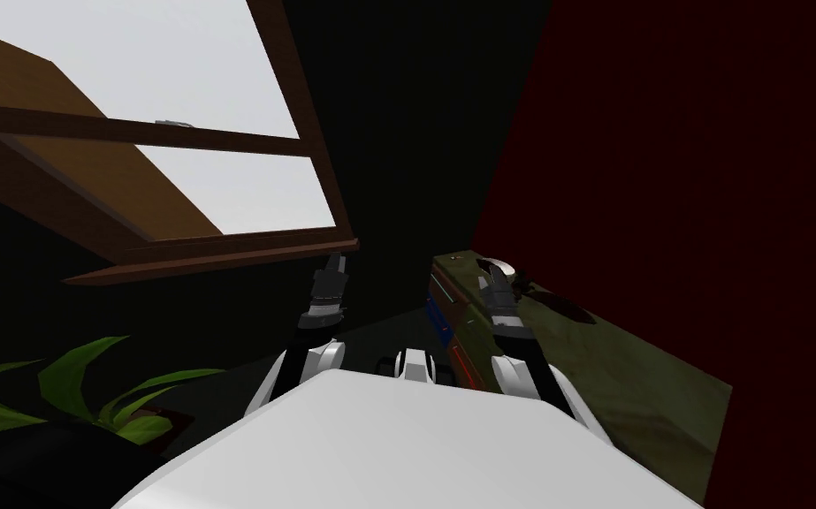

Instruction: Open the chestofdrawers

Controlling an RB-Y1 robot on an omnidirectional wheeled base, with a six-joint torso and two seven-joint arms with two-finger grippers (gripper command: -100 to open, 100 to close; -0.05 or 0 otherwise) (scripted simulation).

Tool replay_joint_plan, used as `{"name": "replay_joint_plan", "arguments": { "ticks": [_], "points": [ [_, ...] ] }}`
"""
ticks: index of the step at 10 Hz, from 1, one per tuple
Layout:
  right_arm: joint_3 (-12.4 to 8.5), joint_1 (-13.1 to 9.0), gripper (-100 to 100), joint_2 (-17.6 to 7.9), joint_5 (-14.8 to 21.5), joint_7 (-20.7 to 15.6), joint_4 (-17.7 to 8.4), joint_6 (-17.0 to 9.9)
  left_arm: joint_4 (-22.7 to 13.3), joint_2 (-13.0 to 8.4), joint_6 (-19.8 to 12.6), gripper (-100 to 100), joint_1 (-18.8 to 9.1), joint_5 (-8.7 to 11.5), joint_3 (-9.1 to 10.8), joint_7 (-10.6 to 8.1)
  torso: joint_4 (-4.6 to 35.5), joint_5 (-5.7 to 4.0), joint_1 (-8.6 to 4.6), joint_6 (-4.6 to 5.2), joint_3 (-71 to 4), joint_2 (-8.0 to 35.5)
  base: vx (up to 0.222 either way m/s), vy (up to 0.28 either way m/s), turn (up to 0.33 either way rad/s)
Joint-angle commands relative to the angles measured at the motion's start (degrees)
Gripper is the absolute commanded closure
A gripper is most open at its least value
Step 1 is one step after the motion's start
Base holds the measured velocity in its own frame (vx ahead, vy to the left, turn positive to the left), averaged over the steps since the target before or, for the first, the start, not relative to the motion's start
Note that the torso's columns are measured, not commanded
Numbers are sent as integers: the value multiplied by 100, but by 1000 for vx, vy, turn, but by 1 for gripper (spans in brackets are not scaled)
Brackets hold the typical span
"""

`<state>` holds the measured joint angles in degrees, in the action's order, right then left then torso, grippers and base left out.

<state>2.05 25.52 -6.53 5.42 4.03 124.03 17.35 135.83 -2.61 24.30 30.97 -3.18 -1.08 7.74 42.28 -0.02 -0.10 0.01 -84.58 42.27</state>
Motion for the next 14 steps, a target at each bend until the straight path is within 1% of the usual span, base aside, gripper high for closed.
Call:
{"name": "replay_joint_plan", "arguments": {
  "ticks": [1,3,4,5,6,8,9,10,11,12,13,14],
  "points": [
    [-9,-120,-100,-123,318,8,-362,-372,0,0,0,0,0,0,0,0,1,-3,-2,-1,4,5,36,78,103],
    [-40,-195,-100,-261,642,46,-699,-693,0,0,0,0,0,0,0,0,0,4,18,-1,1,1,39,102,104],
    [-40,-195,-100,-261,642,46,-733,-710,0,0,0,0,0,0,-1,0,0,5,21,-1,0,0,41,81,30],
    [-56,-236,-100,-331,818,67,-908,-894,0,0,0,0,0,0,0,0,1,2,6,1,1,2,48,82,94],
    [-56,-236,-100,-331,818,67,-934,-894,0,0,0,0,0,0,0,0,0,0,5,-1,1,1,27,61,36],
    [-92,-323,-100,-474,1195,112,-1352,-1248,0,0,0,0,0,0,0,0,2,1,10,-1,6,8,28,89,108],
    [-92,-323,-100,-474,1195,112,-1360,-1286,0,0,0,0,0,0,0,0,1,4,19,-1,1,1,47,80,37],
    [-111,-369,-100,-545,1393,135,-1570,-1493,0,0,0,0,0,0,0,0,-1,3,9,1,-2,-3,40,81,76],
    [-111,-369,-100,-545,1393,135,-1587,-1493,0,0,0,0,0,0,0,0,-1,0,8,-1,0,-1,24,65,47],
    [-130,-416,-100,-615,1597,159,-1822,-1684,0,0,0,0,0,0,0,0,2,1,4,1,4,7,31,82,105],
    [-130,-416,-100,-615,1597,159,-1822,-1706,0,0,0,0,0,0,0,0,1,1,12,-3,3,3,31,64,44],
    [-150,-466,-100,-685,1805,184,-2067,-1908,0,0,0,0,0,0,0,0,1,2,5,2,2,5,41,70,77]
  ]
}}
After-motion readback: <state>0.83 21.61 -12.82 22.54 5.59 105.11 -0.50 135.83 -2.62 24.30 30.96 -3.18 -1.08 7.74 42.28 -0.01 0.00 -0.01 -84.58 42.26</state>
